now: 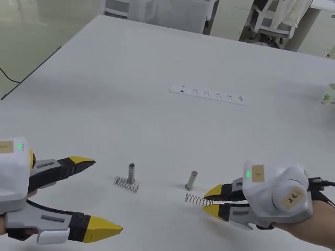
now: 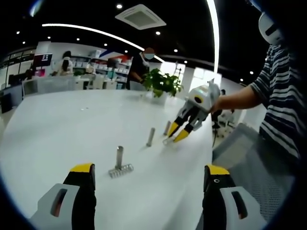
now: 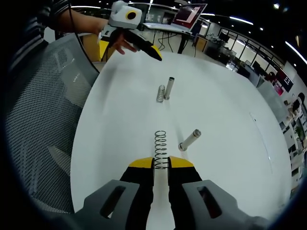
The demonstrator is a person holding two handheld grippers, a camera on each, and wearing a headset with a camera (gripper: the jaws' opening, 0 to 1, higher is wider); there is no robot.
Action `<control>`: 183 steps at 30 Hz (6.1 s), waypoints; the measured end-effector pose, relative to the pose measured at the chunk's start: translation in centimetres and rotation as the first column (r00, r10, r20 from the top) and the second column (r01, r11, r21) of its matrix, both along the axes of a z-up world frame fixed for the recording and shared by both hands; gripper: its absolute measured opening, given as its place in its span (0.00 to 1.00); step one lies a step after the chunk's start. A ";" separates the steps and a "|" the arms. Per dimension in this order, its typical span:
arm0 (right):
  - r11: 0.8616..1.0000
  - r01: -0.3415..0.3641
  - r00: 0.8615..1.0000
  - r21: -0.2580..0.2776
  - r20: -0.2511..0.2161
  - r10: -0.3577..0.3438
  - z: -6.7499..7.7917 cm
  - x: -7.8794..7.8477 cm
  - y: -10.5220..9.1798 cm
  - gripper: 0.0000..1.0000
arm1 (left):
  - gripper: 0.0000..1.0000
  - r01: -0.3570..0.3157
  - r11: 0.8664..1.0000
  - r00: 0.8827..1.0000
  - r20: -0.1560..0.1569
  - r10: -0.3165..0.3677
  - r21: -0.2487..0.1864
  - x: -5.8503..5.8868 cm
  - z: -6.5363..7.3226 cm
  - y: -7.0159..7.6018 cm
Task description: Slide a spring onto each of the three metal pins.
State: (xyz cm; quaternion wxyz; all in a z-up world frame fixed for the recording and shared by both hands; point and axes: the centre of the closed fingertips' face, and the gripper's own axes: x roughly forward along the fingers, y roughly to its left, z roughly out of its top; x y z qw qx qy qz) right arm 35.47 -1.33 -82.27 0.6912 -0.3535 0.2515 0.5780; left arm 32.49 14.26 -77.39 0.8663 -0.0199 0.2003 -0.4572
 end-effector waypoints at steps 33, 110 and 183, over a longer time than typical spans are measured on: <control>0.995 -0.095 0.995 0.018 0.003 0.095 1.6 -3.4 2.2 0.08 | 0.57 0.278 0.960 0.960 -0.017 -0.278 0.017 -0.9 -1.2 -8.4; 0.993 -0.106 0.994 0.050 0.017 0.106 3.0 -3.4 3.0 0.07 | 0.03 0.413 0.908 0.904 0.089 -0.419 0.072 0.0 -0.9 -12.9; 0.984 -0.128 0.992 0.123 0.007 0.128 4.5 -4.0 2.6 0.07 | 0.02 0.463 0.880 0.880 0.065 -0.471 0.111 -0.8 -1.1 -12.3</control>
